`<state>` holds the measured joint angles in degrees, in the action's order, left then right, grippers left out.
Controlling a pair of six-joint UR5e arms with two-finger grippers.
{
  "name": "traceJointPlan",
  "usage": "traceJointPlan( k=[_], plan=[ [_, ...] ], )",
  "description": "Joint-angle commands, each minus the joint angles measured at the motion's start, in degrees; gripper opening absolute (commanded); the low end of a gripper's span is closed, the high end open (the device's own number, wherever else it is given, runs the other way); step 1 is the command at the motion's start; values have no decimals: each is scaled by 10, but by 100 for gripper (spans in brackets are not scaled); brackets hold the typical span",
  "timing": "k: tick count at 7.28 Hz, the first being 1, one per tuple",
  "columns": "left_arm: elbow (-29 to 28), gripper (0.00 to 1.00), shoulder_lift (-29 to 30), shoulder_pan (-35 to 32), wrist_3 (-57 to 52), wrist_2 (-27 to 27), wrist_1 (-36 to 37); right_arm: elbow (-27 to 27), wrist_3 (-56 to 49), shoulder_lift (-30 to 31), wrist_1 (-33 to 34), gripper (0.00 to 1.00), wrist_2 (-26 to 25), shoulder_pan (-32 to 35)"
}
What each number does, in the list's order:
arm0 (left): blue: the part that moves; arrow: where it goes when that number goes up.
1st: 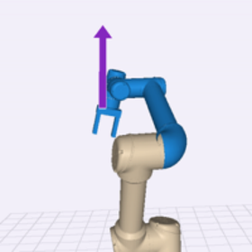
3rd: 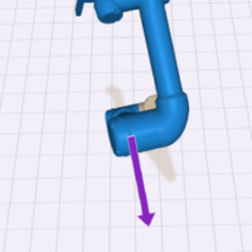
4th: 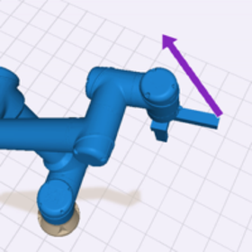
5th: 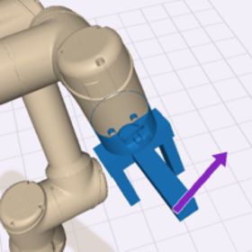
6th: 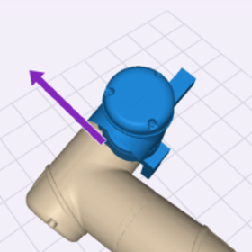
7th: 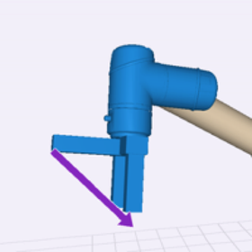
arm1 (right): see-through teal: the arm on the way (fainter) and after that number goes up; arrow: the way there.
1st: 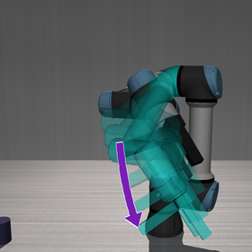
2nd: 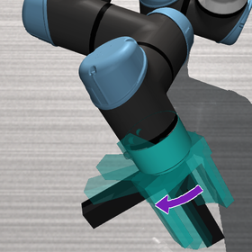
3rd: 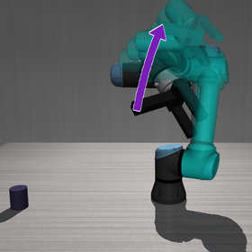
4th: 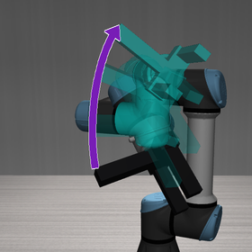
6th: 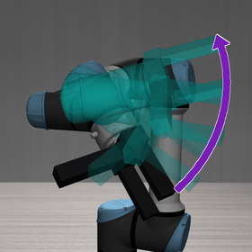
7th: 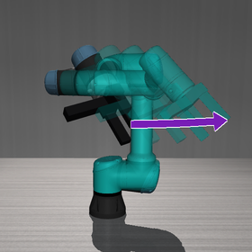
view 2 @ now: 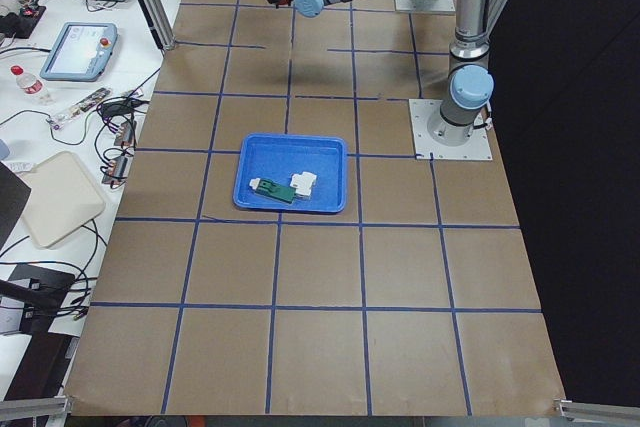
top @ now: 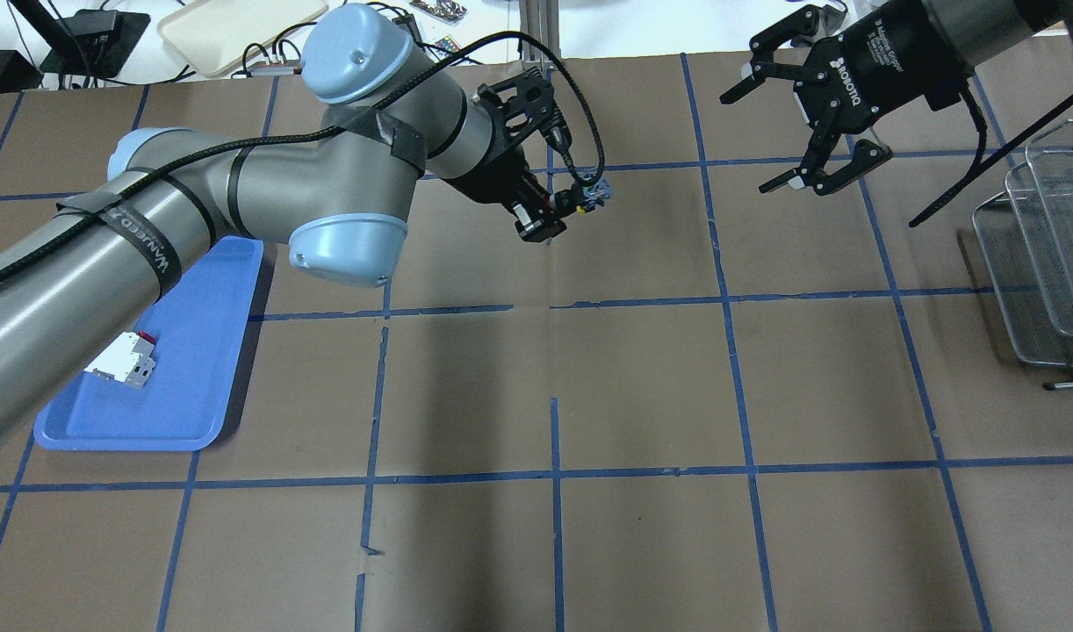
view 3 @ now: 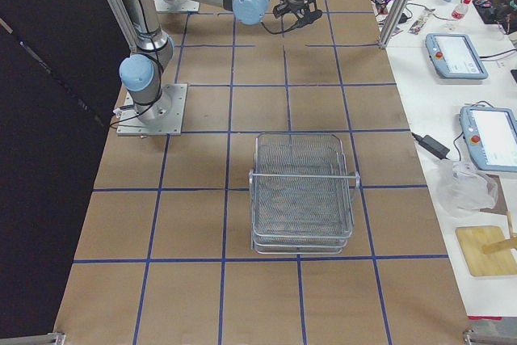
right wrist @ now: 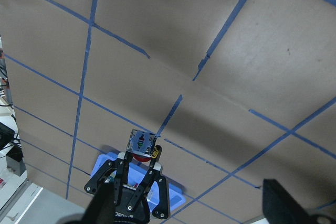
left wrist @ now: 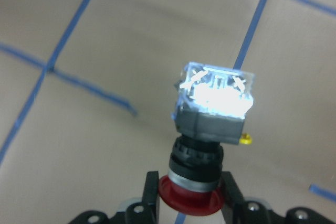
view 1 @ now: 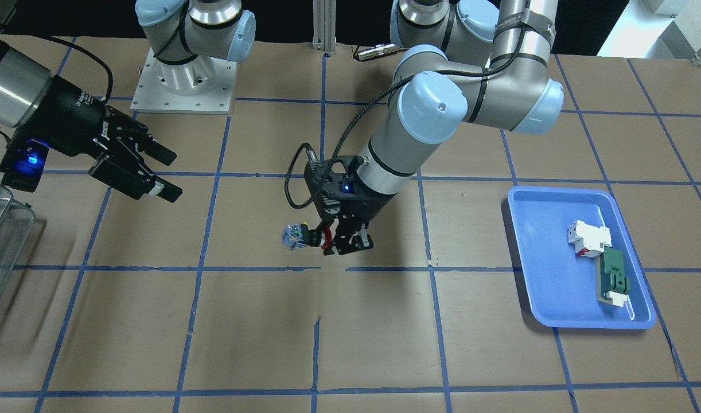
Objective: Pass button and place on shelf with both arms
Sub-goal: 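Lift the button with the left gripper toward the right gripper while the right gripper approaches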
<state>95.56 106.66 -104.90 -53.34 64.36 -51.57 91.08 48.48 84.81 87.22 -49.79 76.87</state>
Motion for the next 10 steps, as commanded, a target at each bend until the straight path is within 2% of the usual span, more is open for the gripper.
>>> traceJointPlan(
  k=[1,3,8,10],
  plan=[
    [-16,0,-24,-41,11,-35,1,0,50,-21,-4,100,15,0],
    [-20,0,-22,-47,11,-36,8,-8,80,-13,-7,100,47,-4],
    [-45,0,-17,-46,-4,-42,9,-2,101,16,-74,100,65,-4],
    [-45,0,-17,-46,-4,-41,9,1,101,17,-71,100,63,-2]
  ],
)
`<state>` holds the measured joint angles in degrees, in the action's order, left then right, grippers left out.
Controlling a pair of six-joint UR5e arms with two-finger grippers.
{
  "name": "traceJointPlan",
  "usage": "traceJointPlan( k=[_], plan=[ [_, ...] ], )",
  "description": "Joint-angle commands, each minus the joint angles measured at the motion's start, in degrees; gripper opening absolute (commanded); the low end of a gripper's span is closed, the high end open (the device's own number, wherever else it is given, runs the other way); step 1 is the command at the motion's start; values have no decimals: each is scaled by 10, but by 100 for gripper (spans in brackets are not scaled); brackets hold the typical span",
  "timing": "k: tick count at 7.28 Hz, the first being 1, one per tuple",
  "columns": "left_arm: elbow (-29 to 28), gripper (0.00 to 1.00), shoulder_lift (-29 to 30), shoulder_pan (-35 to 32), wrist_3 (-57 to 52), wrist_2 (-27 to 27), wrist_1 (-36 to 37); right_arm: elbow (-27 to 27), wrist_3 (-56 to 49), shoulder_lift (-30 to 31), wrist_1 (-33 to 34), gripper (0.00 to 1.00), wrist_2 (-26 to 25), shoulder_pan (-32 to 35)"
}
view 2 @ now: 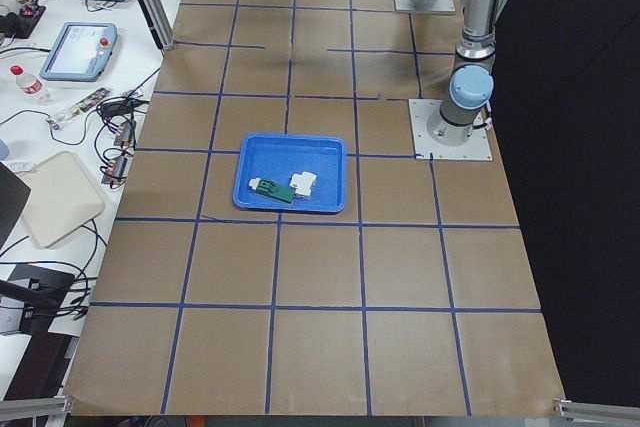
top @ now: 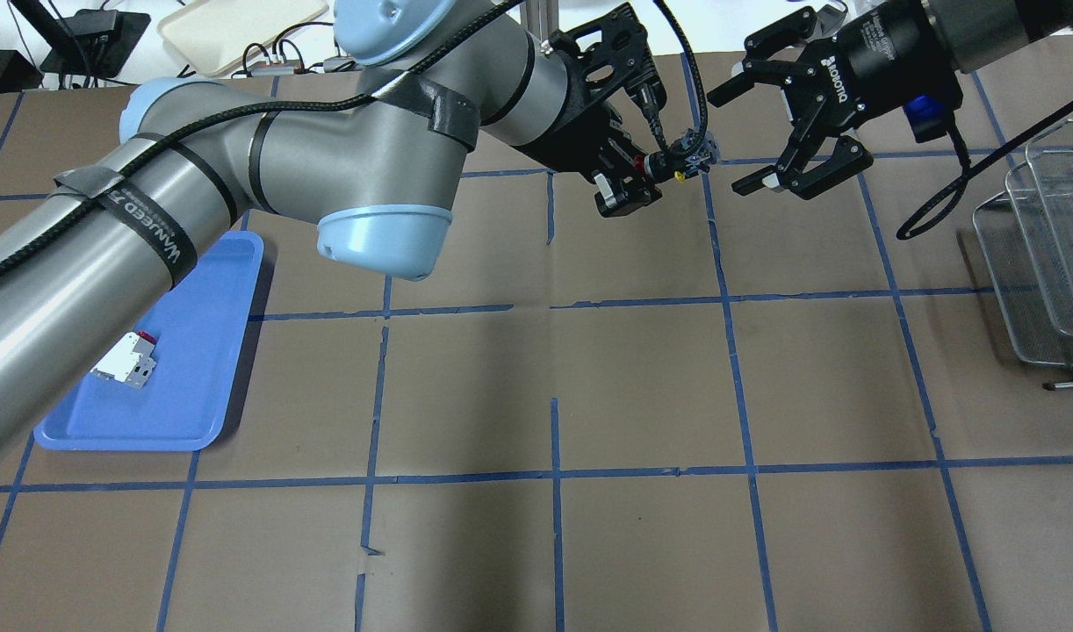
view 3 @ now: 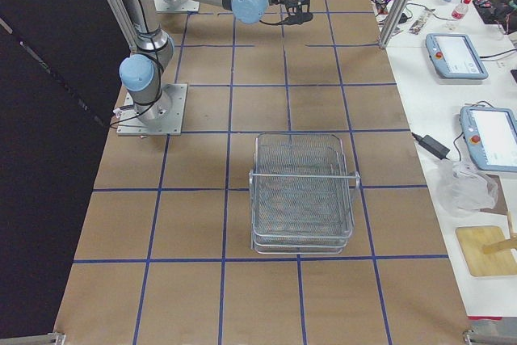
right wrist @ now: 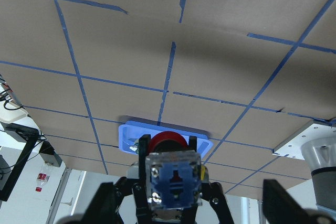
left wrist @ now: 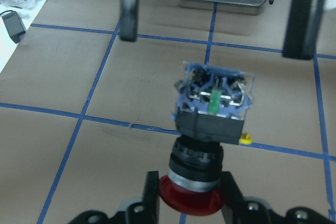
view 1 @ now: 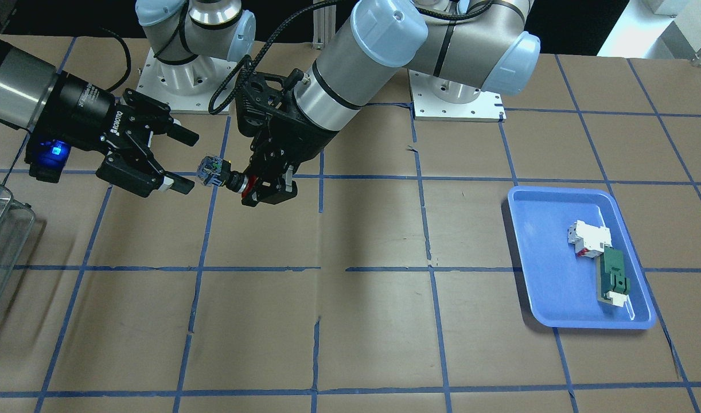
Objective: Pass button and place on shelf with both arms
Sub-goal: 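Close the right gripper on the button's switch block beside the left gripper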
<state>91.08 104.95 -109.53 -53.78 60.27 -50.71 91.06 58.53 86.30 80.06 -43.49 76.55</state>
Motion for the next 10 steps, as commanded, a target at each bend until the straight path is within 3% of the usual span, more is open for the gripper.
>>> traceJointPlan(
  k=[1,10],
  plan=[
    [0,0,-1,0,1,0,0,1,-1,2,4,100,6,3],
    [-1,0,-2,1,1,1,0,3,0,-26,30,100,33,12]
  ],
)
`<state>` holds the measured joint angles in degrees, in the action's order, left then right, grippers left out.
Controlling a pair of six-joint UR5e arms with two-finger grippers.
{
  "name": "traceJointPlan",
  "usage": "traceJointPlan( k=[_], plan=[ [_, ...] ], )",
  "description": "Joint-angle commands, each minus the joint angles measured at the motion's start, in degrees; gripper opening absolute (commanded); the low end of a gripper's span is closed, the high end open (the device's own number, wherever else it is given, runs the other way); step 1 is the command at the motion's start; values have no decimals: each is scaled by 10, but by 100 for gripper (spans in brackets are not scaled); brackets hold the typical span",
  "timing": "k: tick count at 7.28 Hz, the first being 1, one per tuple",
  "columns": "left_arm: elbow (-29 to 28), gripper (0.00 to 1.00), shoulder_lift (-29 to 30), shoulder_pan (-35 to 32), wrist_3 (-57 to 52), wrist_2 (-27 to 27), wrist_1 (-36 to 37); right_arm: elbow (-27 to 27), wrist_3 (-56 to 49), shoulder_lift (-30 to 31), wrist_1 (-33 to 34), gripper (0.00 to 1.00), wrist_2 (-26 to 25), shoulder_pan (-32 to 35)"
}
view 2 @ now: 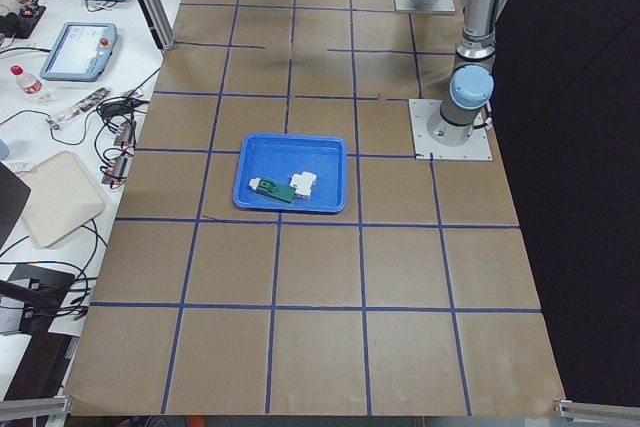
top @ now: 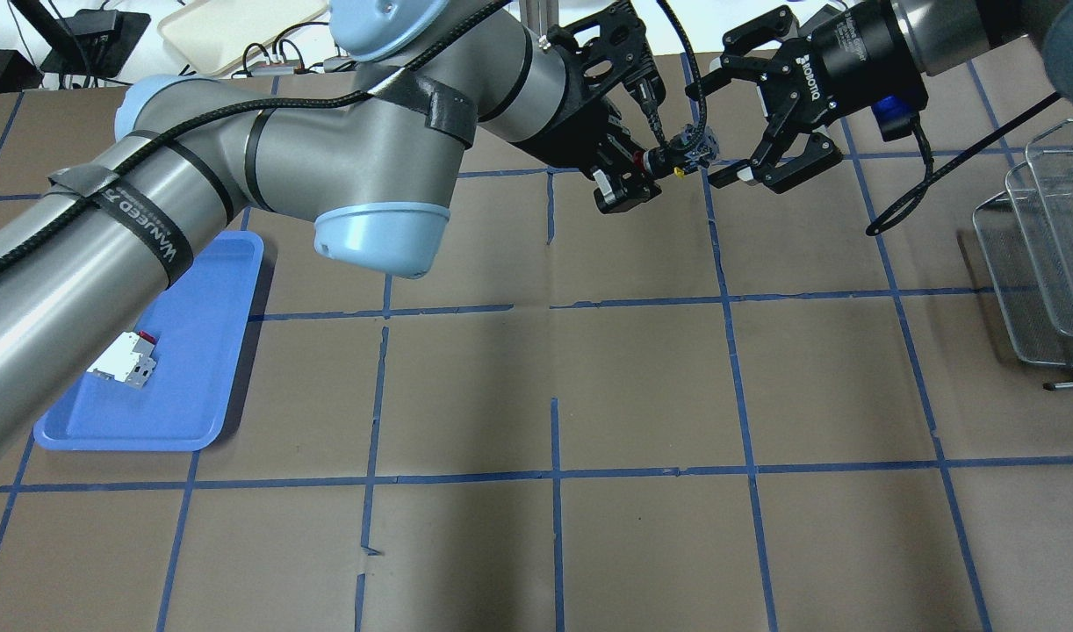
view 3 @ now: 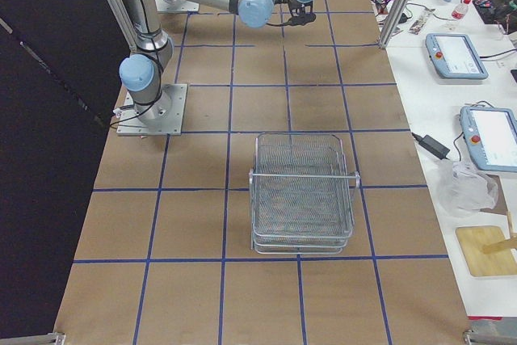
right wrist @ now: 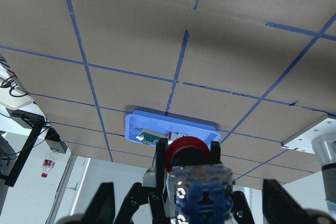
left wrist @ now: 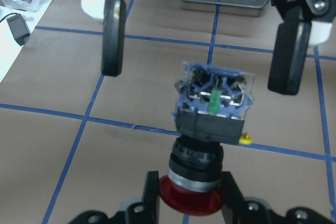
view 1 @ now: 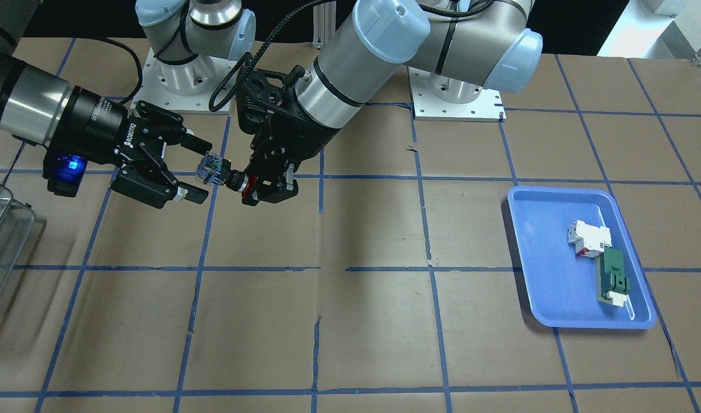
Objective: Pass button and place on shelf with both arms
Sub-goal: 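Close the right gripper on the button's switch block beside the left gripper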
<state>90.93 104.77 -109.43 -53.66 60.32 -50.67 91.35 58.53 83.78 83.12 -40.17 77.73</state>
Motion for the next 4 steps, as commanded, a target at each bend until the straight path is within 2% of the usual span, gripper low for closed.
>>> traceJointPlan(
  k=[1,2,4],
  plan=[
    [0,0,1,0,0,1,0,1,0,-2,-3,97,0,1],
    [0,0,1,0,0,2,0,4,-1,-3,-5,91,0,1],
    [0,0,-2,0,0,1,0,22,-2,1,-4,68,1,1]
  ],
)
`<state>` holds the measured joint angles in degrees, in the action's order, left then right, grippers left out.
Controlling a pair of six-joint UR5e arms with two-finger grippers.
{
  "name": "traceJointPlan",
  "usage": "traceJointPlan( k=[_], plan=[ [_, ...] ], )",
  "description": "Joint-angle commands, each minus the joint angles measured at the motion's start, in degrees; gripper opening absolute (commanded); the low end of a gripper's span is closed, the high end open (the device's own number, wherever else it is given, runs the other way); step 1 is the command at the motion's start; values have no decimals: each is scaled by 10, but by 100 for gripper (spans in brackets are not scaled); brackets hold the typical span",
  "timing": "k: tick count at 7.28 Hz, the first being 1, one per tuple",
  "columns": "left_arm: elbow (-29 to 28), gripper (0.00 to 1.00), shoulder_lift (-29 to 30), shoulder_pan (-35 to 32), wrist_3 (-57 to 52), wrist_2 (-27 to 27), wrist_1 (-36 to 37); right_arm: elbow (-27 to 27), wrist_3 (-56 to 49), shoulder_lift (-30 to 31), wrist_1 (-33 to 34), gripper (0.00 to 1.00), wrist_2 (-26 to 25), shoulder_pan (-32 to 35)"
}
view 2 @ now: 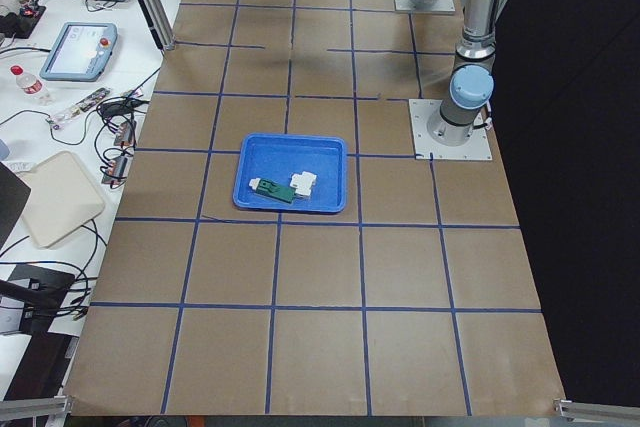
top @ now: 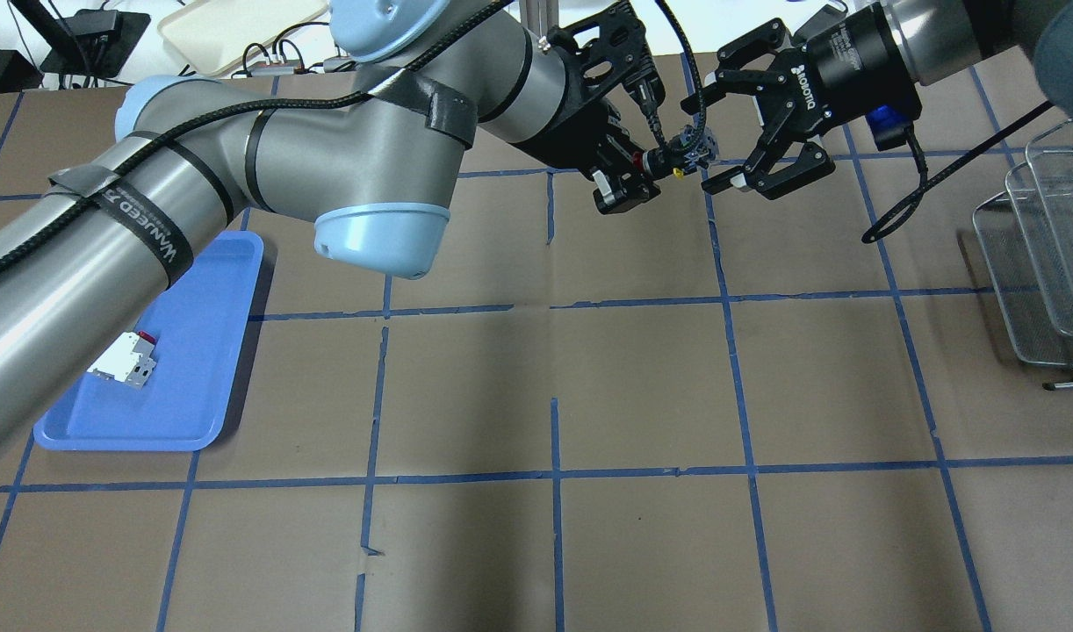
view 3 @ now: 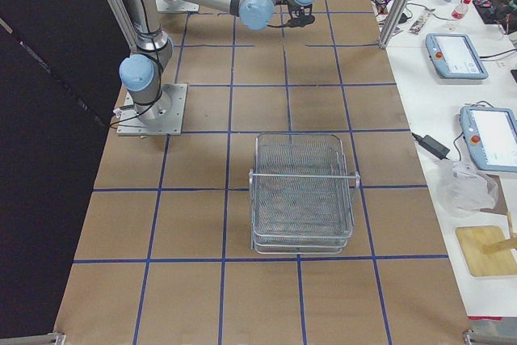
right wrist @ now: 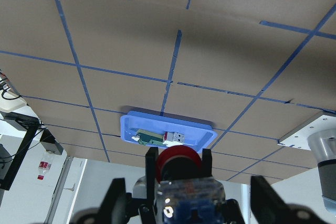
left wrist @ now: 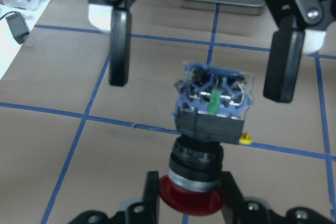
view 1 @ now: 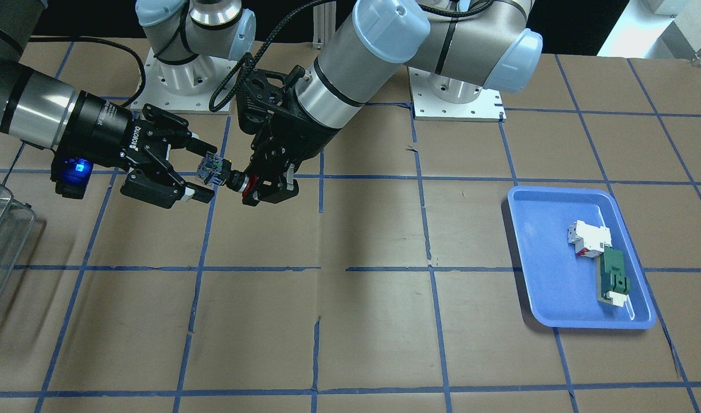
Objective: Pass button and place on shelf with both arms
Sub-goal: 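Close the right gripper on the button's switch block beside the left gripper, then open the left gripper and pull it back while the right gripper holds the button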
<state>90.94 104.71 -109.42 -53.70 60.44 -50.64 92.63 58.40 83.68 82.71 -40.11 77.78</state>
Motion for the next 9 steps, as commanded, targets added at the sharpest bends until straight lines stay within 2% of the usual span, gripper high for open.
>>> traceJointPlan(
  k=[1,2,4,5,6,8,9],
  plan=[
    [0,0,-1,1,0,-1,-2,9,0,3,1,37,1,0],
    [1,0,0,1,1,0,-3,8,0,3,3,25,1,0],
    [0,0,-2,1,3,3,-6,2,0,3,3,24,2,-1],
    [0,31,0,1,4,5,-8,2,0,3,3,15,15,-1],
    [-1,99,1,1,6,7,-12,2,-2,2,3,0,16,-1],
    [-1,100,-7,3,6,26,-14,2,-5,3,3,0,17,-2],
    [-1,100,-9,4,6,58,-16,2,-7,3,3,0,17,-2]
  ],
)
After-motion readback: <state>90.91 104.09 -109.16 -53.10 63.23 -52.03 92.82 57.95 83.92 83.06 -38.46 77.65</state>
